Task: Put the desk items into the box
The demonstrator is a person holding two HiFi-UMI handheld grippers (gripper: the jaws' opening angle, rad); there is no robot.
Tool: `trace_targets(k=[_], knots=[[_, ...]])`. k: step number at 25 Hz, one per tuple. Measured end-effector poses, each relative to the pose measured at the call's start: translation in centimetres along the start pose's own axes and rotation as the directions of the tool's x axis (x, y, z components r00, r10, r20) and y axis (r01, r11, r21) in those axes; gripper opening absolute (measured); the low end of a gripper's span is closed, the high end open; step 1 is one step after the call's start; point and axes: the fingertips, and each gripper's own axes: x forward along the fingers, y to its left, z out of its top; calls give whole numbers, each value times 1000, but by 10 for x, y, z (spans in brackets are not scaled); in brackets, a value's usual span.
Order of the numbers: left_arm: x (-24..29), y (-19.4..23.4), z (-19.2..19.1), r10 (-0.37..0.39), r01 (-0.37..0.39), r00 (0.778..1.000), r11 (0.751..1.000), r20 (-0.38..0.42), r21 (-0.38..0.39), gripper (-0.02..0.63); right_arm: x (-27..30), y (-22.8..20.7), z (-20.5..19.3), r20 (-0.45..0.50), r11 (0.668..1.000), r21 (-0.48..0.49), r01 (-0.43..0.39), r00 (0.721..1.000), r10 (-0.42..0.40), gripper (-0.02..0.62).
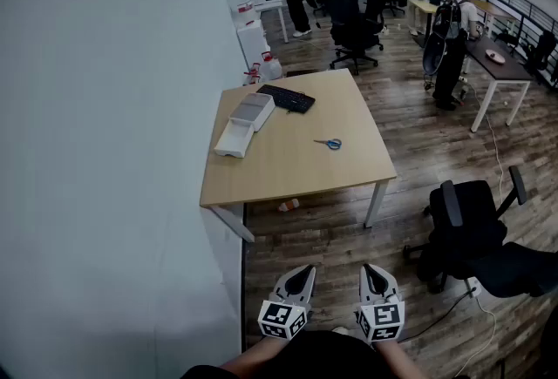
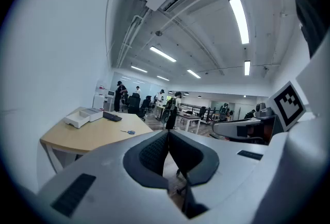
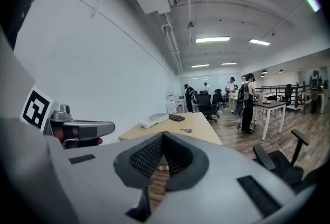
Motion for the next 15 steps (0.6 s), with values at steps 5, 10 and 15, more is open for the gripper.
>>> trace_targets(k=[5, 10, 15], knots=[[14, -22, -7, -22, 21, 1000, 999, 0, -49, 15, -11, -25, -10, 5, 1000, 23, -14, 1000, 14, 58], [31, -31, -9, -28, 28, 999, 999, -21, -25, 15, -12, -37, -16, -7, 999, 19, -26, 1000, 26, 60], [61, -19, -8, -68, 66, 997, 997, -36, -31, 14, 11, -44, -6, 13, 999, 18, -34, 999, 34, 60]])
